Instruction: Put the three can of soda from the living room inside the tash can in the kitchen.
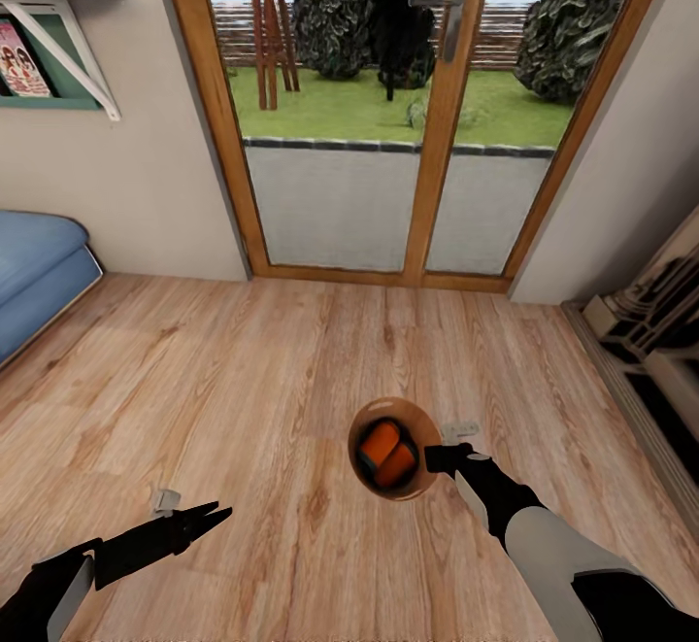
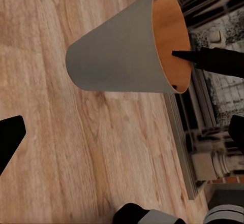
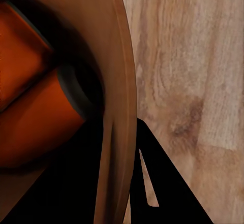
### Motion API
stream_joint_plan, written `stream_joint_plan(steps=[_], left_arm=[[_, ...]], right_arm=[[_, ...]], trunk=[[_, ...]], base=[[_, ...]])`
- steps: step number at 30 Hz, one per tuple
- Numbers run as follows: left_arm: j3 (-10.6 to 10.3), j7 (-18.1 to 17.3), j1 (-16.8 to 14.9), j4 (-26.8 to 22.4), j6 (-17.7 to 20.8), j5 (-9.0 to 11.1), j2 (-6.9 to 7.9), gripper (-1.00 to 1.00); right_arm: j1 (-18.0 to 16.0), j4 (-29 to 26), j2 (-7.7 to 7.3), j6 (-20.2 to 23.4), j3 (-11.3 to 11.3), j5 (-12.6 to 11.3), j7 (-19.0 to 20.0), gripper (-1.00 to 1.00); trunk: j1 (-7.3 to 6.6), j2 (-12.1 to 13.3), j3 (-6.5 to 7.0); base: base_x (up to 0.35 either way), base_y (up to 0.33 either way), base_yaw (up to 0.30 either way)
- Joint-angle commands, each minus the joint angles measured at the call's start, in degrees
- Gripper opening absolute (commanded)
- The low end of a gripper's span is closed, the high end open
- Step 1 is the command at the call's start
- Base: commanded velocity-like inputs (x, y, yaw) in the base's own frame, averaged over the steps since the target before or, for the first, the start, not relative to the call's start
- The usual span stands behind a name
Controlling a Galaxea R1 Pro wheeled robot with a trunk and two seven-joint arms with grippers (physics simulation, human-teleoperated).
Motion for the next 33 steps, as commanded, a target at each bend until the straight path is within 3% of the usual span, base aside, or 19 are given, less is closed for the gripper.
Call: stream_joint_plan(steps=[1, 7, 30, 33], left_arm=[[0.0, 0.0, 0.0, 0.0, 0.0, 0.0, 0.00, 1.00], [0.0, 0.0, 0.0, 0.0, 0.0, 0.0, 0.00, 1.00], [-0.7, 0.0, 0.0, 0.0, 0.0, 0.0, 0.00, 1.00], [-0.7, 0.0, 0.0, 0.0, 0.0, 0.0, 0.00, 1.00]], right_arm=[[0.0, -0.1, 0.01, -0.3, -0.2, -0.3, 0.3, -1.00], [0.0, -0.1, -0.04, -2.1, -0.2, -0.2, 0.3, -1.00], [0.0, -0.1, 0.01, -2.5, -0.2, -0.2, 0.3, -1.00], [0.0, -0.1, 0.01, -2.5, -0.2, -0.2, 0.3, -1.00]], trunk=[[-0.01, 0.0, -0.09], [-0.01, 0.0, -0.65], [-0.01, 0.0, -1.87], [0.65, -1.2, -2.45]], base=[[0.000, 0.000, 0.000], [0.000, 0.000, 0.000], [0.000, 0.000, 0.000], [0.000, 0.000, 0.000]])
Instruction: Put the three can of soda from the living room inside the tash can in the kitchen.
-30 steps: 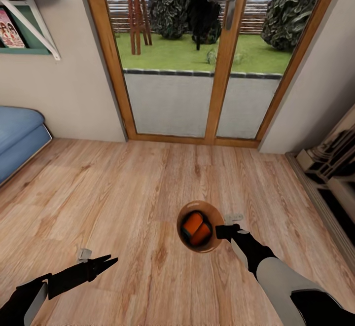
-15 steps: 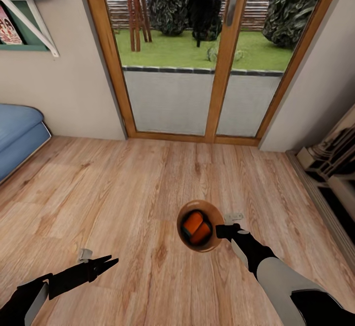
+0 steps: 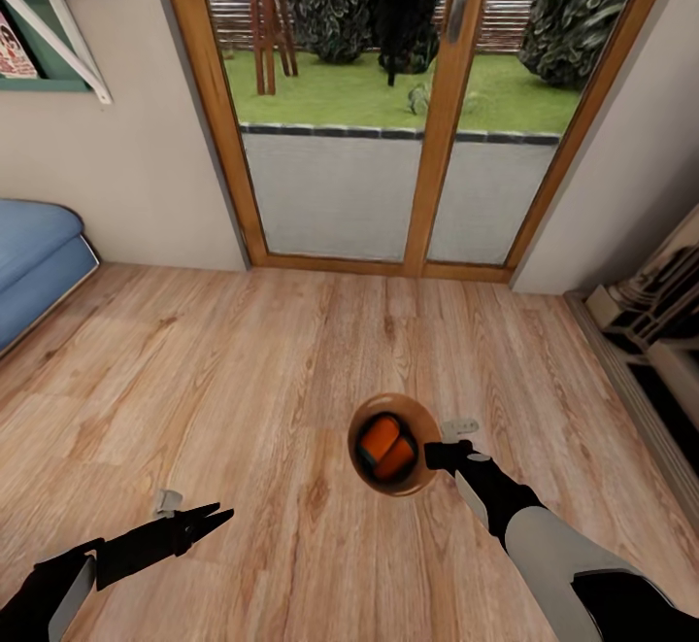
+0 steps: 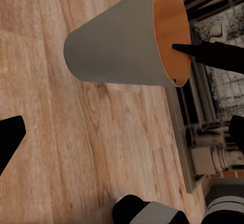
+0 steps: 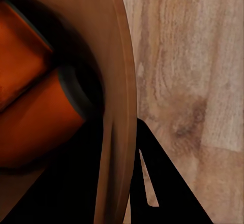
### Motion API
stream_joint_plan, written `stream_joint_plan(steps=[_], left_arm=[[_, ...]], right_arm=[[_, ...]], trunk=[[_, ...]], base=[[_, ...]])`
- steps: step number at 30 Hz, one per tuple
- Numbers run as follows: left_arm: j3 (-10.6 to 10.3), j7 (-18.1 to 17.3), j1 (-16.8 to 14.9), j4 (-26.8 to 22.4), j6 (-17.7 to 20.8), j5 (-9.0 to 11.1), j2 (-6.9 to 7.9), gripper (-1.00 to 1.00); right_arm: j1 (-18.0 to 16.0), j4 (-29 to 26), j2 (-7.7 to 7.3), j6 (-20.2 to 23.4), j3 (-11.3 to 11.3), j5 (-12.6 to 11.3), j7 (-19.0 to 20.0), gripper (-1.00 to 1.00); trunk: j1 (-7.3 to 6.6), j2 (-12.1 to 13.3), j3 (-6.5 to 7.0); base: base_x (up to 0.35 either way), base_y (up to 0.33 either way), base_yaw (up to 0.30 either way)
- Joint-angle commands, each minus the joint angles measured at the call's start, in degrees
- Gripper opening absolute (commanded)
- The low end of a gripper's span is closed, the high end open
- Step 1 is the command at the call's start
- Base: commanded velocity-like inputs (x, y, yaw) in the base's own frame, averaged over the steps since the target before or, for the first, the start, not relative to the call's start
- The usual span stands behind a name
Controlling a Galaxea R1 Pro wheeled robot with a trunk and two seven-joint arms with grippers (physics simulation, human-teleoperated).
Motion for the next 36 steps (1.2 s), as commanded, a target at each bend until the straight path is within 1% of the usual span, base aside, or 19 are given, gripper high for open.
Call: stream_joint_plan(steps=[1, 9, 16, 23, 29, 36], left_arm=[[0.0, 0.0, 0.0, 0.0, 0.0, 0.0, 0.00, 1.00], [0.0, 0.0, 0.0, 0.0, 0.0, 0.0, 0.00, 1.00], [0.0, 0.0, 0.0, 0.0, 0.0, 0.0, 0.00, 1.00], [-0.1, 0.0, 0.0, 0.0, 0.0, 0.0, 0.00, 1.00], [-0.1, 0.0, 0.0, 0.0, 0.0, 0.0, 0.00, 1.00], [-0.2, 0.0, 0.0, 0.0, 0.0, 0.0, 0.00, 1.00]], right_arm=[[0.0, -0.1, 0.01, 0.0, -0.2, -0.2, 0.3, -1.00], [0.0, -0.1, 0.00, 0.0, -0.2, -0.2, 0.3, -1.00], [0.0, -0.1, 0.01, 0.0, -0.2, -0.2, 0.3, -1.00], [0.0, -0.1, 0.01, 0.0, -0.2, -0.2, 0.3, -1.00], [0.0, -0.1, 0.01, 0.0, -0.2, -0.3, 0.3, -1.00], [0.0, -0.1, 0.01, 0.0, -0.2, -0.2, 0.3, -1.00]], trunk=[[0.22, -0.4, -0.18], [1.98, -3.6, -1.63], [1.98, -3.6, -1.63], [3.52, -6.4, -2.89], [3.52, -6.4, -2.89], [5.05, -9.2, -4.15]], base=[[0.000, 0.000, 0.000], [0.000, 0.000, 0.000], [0.000, 0.000, 0.000], [0.000, 0.000, 0.000], [0.000, 0.000, 0.000], [0.000, 0.000, 0.000]])
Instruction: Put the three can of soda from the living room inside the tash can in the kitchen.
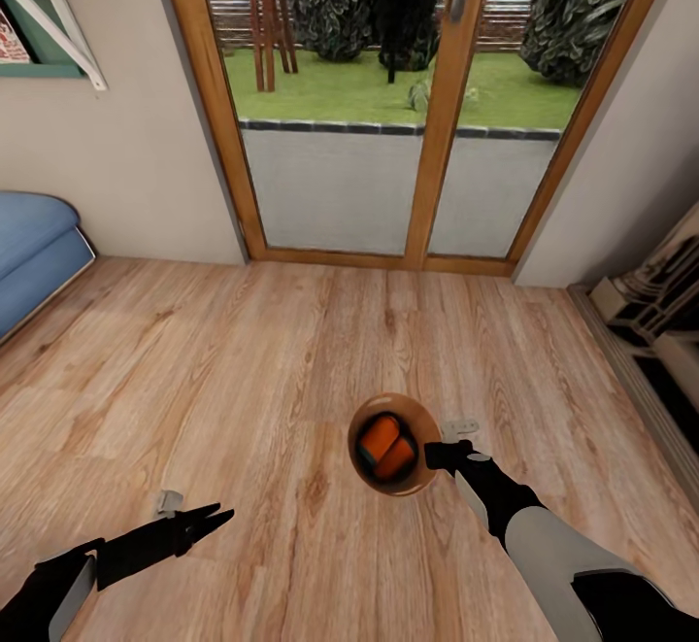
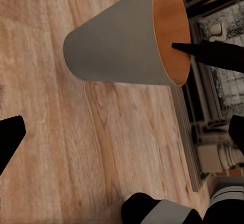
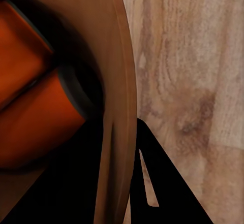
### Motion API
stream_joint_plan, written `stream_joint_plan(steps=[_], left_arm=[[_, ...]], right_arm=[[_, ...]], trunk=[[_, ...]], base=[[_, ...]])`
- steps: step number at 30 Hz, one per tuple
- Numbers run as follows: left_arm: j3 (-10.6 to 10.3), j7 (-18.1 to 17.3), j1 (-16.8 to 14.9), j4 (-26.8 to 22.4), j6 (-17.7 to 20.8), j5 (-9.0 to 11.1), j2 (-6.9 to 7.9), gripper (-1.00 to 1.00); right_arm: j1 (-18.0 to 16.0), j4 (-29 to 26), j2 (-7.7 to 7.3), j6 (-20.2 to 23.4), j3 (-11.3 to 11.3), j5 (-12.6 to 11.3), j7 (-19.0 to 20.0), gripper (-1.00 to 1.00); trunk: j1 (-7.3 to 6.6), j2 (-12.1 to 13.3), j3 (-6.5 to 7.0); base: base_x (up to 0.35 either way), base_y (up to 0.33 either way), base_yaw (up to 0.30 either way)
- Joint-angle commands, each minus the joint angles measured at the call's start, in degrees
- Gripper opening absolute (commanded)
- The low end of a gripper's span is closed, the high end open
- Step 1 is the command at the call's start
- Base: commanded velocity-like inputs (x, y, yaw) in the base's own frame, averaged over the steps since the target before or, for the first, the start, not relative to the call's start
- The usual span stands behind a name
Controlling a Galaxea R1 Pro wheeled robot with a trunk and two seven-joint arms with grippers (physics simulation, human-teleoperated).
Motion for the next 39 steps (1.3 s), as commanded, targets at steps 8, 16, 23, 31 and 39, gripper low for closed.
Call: stream_joint_plan(steps=[8, 16, 23, 31, 39], left_arm=[[-1.1, 0.0, 0.0, 0.0, 0.0, 0.0, 0.00, 1.00], [-1.2, 0.0, 0.0, 0.0, 0.0, 0.0, 0.00, 1.00], [-1.2, 0.0, 0.0, 0.0, 0.0, 0.0, 0.00, 1.00], [-1.2, 0.0, 0.0, 0.0, 0.0, 0.0, 0.00, 1.00], [-1.2, 0.0, 0.0, 0.0, 0.0, 0.0, 0.00, 1.00]], right_arm=[[0.0, -0.1, 0.01, 0.0, -0.2, -0.3, 0.3, -1.00], [0.0, -0.1, 0.01, 0.0, -0.2, -0.3, 0.3, -1.00], [0.0, -0.1, 0.01, 0.0, -0.2, -0.3, 0.3, -1.00], [0.0, -0.1, 0.01, 0.0, -0.2, -0.3, 0.3, -1.00], [0.0, 0.0, 0.01, 0.0, -0.2, -0.2, 0.3, -1.00]], trunk=[[0.66, -1.2, -0.54], [1.98, -3.6, -1.62], [1.98, -3.6, -1.62], [3.08, -5.6, -2.51], [3.52, -6.4, -2.87]], base=[[0.000, 0.000, 0.000], [0.000, 0.000, 0.000], [0.000, 0.000, 0.000], [0.000, 0.000, 0.000], [0.000, 0.000, 0.000]])
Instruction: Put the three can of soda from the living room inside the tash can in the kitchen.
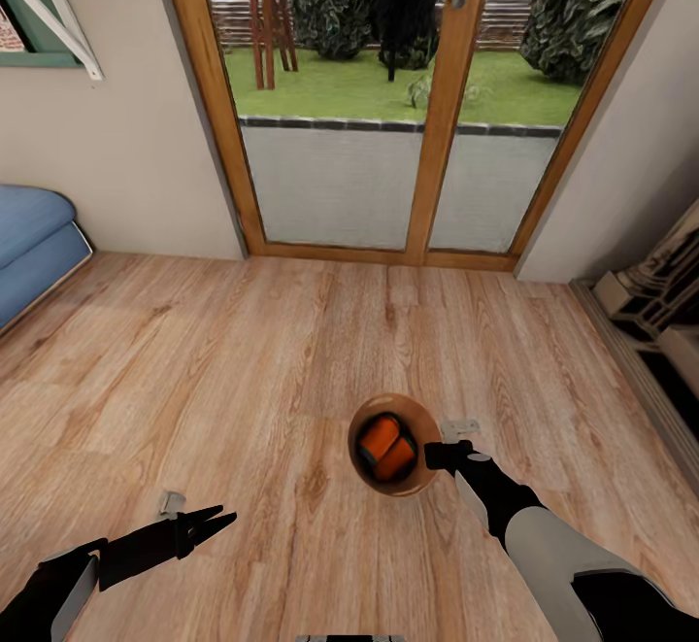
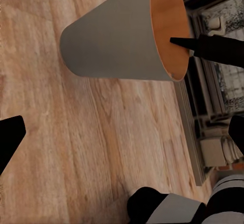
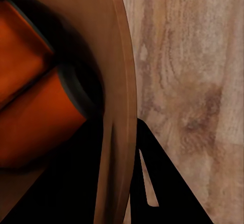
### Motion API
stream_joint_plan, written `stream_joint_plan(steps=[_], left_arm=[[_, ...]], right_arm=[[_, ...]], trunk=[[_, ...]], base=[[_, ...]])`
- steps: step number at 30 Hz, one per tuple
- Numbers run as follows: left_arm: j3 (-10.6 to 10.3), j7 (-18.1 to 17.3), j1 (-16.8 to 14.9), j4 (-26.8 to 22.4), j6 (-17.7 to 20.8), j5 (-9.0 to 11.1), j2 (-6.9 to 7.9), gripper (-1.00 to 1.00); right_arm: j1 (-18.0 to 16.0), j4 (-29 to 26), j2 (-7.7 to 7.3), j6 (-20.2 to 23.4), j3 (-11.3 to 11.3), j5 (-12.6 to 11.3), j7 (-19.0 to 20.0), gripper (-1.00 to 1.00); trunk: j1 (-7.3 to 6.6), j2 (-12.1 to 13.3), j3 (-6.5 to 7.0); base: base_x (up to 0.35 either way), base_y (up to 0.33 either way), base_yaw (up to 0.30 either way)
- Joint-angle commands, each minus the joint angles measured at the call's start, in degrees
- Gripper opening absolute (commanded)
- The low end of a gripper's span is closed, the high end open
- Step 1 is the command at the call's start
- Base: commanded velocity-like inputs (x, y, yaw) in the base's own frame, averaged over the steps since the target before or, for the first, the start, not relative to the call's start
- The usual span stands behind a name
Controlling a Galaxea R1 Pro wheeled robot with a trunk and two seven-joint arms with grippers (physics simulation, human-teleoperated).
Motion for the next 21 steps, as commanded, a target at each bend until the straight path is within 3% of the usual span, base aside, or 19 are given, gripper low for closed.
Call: stream_joint_plan(steps=[1, 4, 11, 15, 21], left_arm=[[0.0, 0.0, 0.0, 0.0, 0.0, 0.0, 0.00, 1.00], [0.0, 0.0, 0.0, 0.0, 0.0, 0.0, 0.00, 1.00], [-0.1, 0.0, 0.0, 0.0, 0.0, 0.0, 0.00, 1.00], [-0.1, 0.0, 0.0, 0.0, 0.0, 0.0, 0.00, 1.00], [-0.1, 0.0, 0.0, 0.0, 0.0, 0.0, 0.00, 1.00]], right_arm=[[0.0, -0.1, 0.01, 0.0, -0.1, -0.3, 0.3, -1.00], [0.0, -0.1, 0.01, 0.0, -0.1, -0.4, 0.3, -1.00], [0.0, -0.1, 0.01, 0.0, -0.1, -0.3, 0.3, -1.00], [0.0, -0.1, 0.02, 0.0, -0.1, -0.3, 0.3, -1.00], [0.0, -0.1, 0.08, 0.0, -0.1, -0.3, 0.3, -1.00]], trunk=[[0.22, -0.4, -0.18], [0.88, -1.6, -0.72], [0.88, -1.6, -0.72], [1.76, -3.2, -1.44], [1.76, -3.2, -1.44]], base=[[0.000, 0.000, 0.000], [0.000, 0.000, 0.000], [0.000, 0.000, 0.000], [0.000, 0.000, 0.000], [0.000, 0.000, 0.000]])
